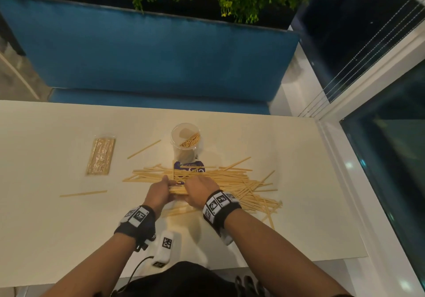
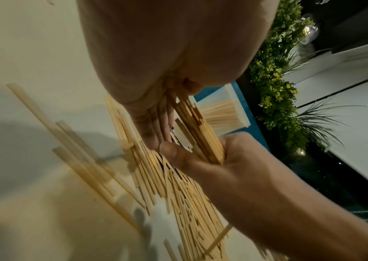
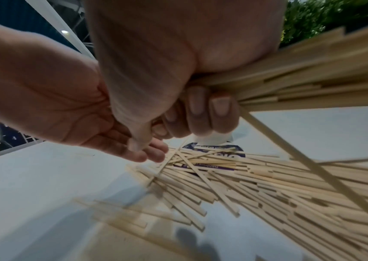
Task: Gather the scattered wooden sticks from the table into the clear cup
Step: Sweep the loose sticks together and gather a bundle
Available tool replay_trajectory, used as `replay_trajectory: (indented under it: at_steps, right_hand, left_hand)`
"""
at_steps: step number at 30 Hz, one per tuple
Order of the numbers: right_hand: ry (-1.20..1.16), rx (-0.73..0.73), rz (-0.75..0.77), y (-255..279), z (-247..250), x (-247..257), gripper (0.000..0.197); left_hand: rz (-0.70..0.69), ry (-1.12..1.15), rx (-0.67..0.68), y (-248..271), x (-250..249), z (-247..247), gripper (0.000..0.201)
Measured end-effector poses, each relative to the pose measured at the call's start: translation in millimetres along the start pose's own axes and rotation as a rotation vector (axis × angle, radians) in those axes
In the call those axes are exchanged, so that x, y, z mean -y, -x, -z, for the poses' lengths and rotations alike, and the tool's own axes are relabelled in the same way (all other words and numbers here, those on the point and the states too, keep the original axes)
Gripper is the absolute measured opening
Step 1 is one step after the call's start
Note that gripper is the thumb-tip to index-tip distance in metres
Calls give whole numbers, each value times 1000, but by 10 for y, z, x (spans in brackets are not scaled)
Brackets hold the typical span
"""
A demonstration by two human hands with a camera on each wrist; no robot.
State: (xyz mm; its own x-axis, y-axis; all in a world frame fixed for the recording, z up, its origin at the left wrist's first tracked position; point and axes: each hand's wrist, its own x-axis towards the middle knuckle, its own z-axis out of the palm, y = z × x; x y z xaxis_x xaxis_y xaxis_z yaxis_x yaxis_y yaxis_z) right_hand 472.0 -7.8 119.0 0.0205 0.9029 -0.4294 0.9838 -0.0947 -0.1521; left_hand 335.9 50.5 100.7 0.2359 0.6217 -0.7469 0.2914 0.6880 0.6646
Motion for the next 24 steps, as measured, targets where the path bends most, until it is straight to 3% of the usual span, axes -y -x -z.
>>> replay_trajectory:
  at_steps: [3,6,10,12,14,16,18,20,21,24]
  right_hand:
    - [111,-13,-3,2,93,17,19]
    - [132,1,2,-10,122,102,14]
    - [41,-15,37,-32,95,195,35]
    - [36,-8,41,-56,97,201,27]
    - [-5,-39,48,-58,84,209,33]
    - [-129,-80,35,-68,87,199,42]
    - [-234,-104,23,-81,142,148,32]
    - [-420,-177,25,-60,202,54,22]
    - [-535,-234,2,-48,236,-3,20]
    - [-950,-379,-187,26,424,-74,40]
  left_hand:
    - [23,37,11,3,1,9,54]
    - [26,118,-59,-5,-12,5,51]
    - [29,119,20,42,-16,-98,56]
    - [6,136,-39,4,-15,-80,56]
    - [24,179,-15,-6,-16,-84,58]
    - [26,257,92,-3,-29,-100,67]
    - [17,367,175,6,-77,-34,69]
    - [-1,419,214,-10,-102,42,48]
    - [-25,363,248,-21,-94,70,39]
    - [-158,-50,430,3,-25,25,71]
